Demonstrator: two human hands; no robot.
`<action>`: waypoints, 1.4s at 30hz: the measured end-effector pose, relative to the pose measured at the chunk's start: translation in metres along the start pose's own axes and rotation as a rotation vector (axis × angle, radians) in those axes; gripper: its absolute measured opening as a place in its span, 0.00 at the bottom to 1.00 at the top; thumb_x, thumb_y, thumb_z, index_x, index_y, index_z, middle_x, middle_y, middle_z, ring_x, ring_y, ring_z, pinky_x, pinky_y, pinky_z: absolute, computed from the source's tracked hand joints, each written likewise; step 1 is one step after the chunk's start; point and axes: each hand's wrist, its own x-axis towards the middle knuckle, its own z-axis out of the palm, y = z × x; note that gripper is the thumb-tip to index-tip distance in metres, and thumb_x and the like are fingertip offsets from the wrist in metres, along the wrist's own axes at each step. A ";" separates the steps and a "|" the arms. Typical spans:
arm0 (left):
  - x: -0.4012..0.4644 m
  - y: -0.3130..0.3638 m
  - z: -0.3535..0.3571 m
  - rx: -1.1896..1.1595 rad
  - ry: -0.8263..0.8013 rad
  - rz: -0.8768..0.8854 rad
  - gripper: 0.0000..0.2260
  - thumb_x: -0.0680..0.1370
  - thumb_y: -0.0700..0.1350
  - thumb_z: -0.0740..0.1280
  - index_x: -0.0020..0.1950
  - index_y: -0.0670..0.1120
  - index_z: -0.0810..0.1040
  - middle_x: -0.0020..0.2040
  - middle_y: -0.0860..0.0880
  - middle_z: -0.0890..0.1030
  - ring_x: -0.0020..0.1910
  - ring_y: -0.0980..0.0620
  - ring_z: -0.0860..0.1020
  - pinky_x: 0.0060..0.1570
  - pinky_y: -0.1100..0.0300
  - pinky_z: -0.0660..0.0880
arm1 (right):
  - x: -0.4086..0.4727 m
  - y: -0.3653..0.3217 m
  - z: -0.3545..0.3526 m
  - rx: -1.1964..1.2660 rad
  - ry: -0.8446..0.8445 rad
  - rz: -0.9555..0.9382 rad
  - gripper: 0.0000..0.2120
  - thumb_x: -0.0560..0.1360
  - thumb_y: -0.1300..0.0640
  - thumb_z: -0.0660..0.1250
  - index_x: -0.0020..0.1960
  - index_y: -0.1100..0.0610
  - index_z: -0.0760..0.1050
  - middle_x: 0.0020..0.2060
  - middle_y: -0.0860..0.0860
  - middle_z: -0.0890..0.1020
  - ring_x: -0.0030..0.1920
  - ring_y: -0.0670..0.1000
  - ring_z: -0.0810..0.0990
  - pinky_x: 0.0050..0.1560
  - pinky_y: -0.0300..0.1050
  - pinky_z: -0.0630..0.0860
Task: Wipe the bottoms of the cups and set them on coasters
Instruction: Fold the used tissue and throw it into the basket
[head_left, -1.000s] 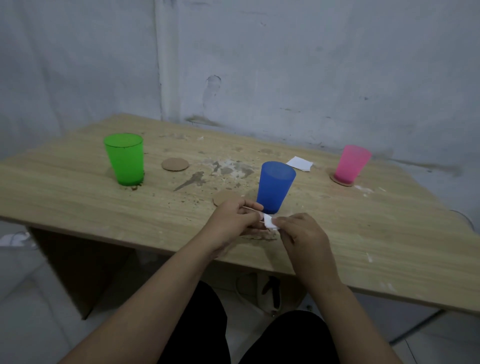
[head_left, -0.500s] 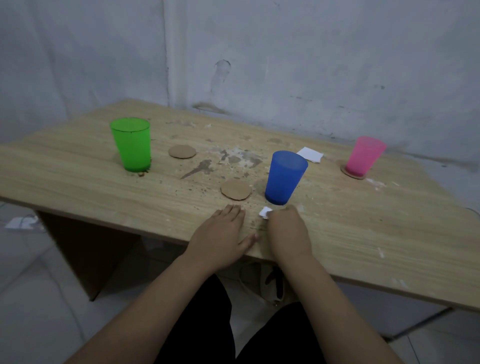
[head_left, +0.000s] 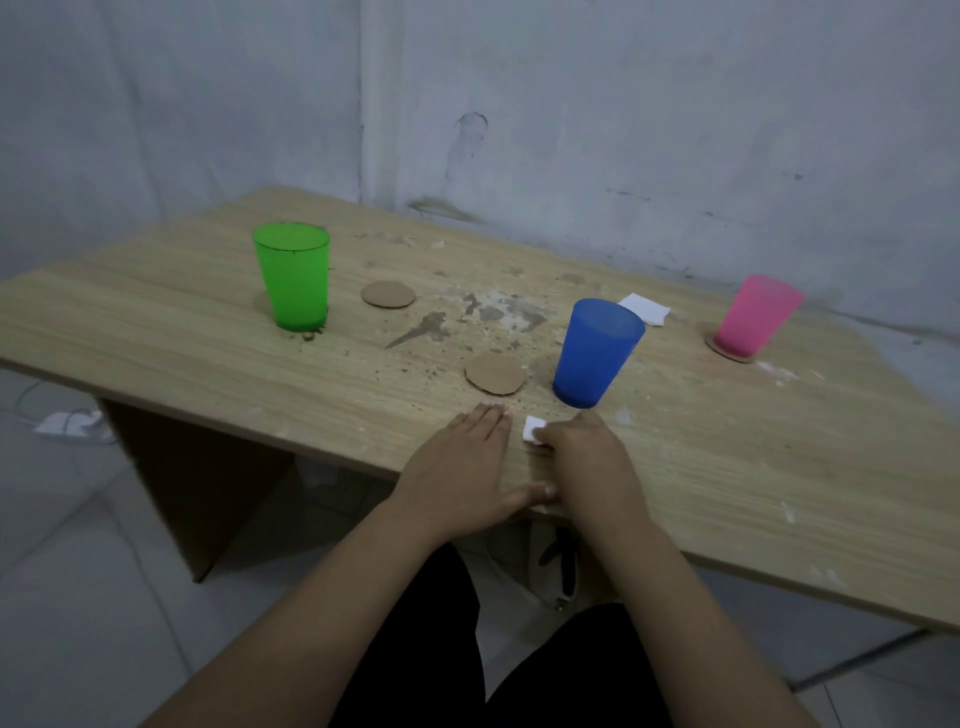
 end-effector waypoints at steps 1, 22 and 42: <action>0.000 0.000 -0.001 -0.003 -0.015 0.001 0.45 0.72 0.71 0.54 0.78 0.43 0.48 0.79 0.47 0.48 0.78 0.54 0.45 0.74 0.59 0.42 | -0.006 0.002 -0.004 0.044 -0.010 -0.066 0.18 0.66 0.59 0.71 0.56 0.55 0.78 0.47 0.54 0.81 0.51 0.55 0.76 0.43 0.43 0.70; -0.001 0.000 0.000 -0.002 -0.002 0.007 0.48 0.71 0.73 0.55 0.78 0.43 0.46 0.79 0.47 0.46 0.78 0.53 0.44 0.75 0.57 0.41 | -0.009 0.032 -0.008 0.038 -0.020 -0.142 0.14 0.68 0.60 0.68 0.53 0.54 0.81 0.48 0.52 0.84 0.50 0.53 0.78 0.45 0.42 0.72; -0.002 0.000 -0.001 0.003 0.005 0.013 0.49 0.70 0.73 0.56 0.78 0.43 0.47 0.79 0.48 0.47 0.78 0.54 0.44 0.74 0.58 0.41 | 0.001 0.018 0.008 0.136 0.059 -0.124 0.12 0.72 0.54 0.69 0.55 0.52 0.81 0.46 0.53 0.80 0.46 0.50 0.76 0.42 0.33 0.65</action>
